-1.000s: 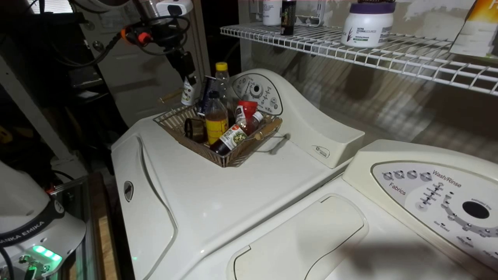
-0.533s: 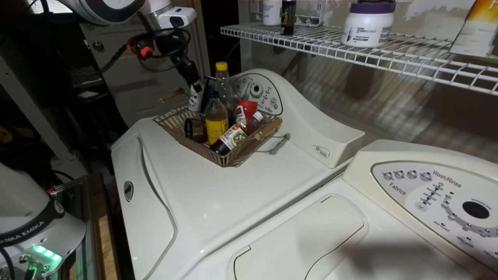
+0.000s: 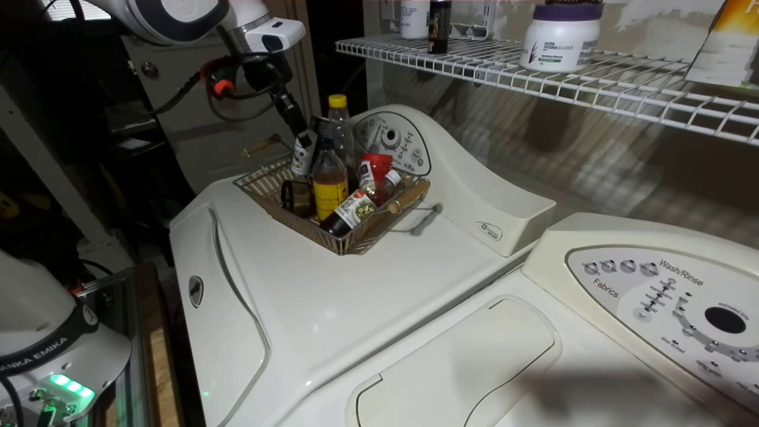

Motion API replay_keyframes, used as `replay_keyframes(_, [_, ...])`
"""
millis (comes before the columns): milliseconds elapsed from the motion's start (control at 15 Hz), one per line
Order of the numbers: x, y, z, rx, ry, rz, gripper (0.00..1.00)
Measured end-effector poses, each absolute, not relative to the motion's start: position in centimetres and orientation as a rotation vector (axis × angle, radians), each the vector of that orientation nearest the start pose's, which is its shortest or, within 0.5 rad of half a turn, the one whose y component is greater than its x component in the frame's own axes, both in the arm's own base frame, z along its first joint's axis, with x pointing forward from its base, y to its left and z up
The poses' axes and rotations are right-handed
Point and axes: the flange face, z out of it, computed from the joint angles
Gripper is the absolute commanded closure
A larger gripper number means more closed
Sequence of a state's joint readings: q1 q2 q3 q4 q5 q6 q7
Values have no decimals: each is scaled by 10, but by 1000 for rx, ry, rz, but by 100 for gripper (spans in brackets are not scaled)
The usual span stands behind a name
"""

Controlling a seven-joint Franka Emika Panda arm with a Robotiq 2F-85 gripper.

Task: Pick up the white container from the bottom shelf and put it in the basket.

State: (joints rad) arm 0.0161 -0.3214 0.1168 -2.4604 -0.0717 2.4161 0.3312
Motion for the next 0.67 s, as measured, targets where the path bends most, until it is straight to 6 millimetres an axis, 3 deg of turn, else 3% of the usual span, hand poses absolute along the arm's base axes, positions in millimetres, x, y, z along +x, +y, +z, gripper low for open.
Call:
replay_keyframes(67, [457, 62, 440, -3124, 263, -446, 78])
replay_keyframes(133, [458, 63, 437, -3121, 287, -438, 37])
replay_keyframes(200, [459, 64, 435, -3118, 307, -431, 27])
replay_keyframes(467, [462, 66, 428, -3107, 377, -414, 1])
replay_keyframes(667, [464, 67, 427, -3098, 411, -416, 0])
